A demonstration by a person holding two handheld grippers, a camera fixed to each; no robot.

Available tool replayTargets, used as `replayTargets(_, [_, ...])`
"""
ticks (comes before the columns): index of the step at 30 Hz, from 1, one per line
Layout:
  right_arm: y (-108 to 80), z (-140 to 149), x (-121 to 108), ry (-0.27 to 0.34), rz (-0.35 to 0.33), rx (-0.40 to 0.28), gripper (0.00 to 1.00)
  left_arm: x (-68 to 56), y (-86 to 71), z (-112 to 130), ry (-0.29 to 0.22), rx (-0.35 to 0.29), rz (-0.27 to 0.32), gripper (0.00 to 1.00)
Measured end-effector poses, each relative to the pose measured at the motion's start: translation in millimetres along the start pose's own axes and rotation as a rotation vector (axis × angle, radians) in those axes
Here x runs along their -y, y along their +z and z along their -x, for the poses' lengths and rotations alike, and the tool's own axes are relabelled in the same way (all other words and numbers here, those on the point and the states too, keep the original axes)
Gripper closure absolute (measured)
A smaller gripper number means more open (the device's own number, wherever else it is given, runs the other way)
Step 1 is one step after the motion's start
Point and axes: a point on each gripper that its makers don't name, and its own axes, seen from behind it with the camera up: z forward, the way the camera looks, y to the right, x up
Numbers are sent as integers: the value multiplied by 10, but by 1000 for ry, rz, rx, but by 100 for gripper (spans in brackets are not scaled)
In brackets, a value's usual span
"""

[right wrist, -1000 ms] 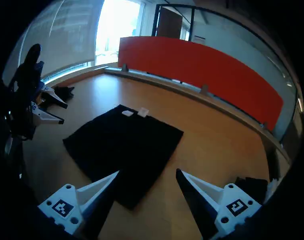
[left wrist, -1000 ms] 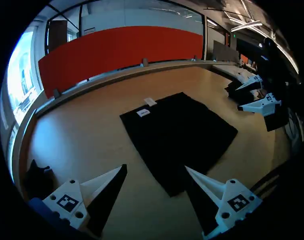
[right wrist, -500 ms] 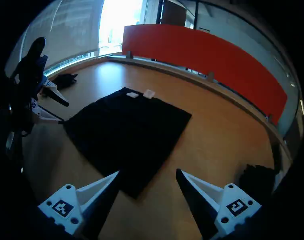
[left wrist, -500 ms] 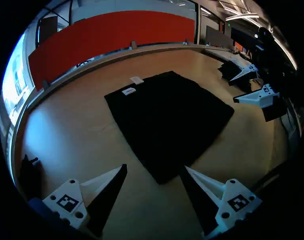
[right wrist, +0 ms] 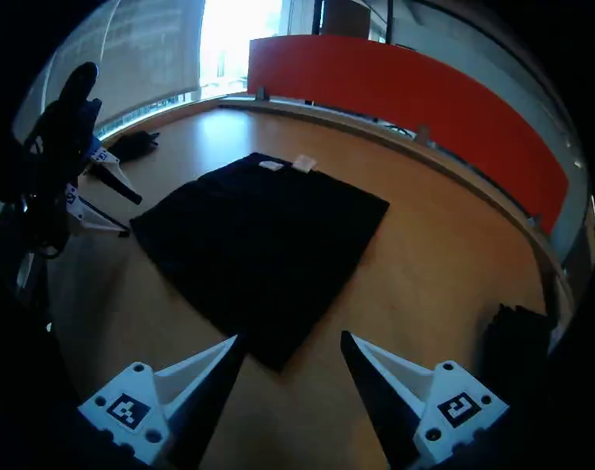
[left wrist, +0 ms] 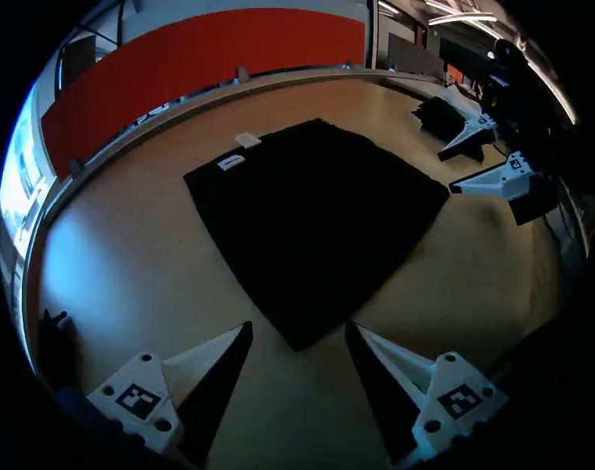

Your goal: Fold towel

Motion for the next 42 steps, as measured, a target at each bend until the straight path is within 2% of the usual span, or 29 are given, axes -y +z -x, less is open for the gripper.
replayTargets(8, [70,75,64,-20,-24,19,23,-20,30,75,1,24,0,24])
replayTargets(20, [106,193,53,2,-41,42,37,-60,38,84,-7,31,6,35])
replayTargets(22, [111,198,53,4,-43,42,39,-70,41,84,-10,32,10,41])
replayTargets(30, [124,229,96,6,-60,48,48,-89,44,82,-10,36,13,44])
replayTargets(42, [118,231,139,19,-81,49,72,-68,49,87,-26,42,8,51])
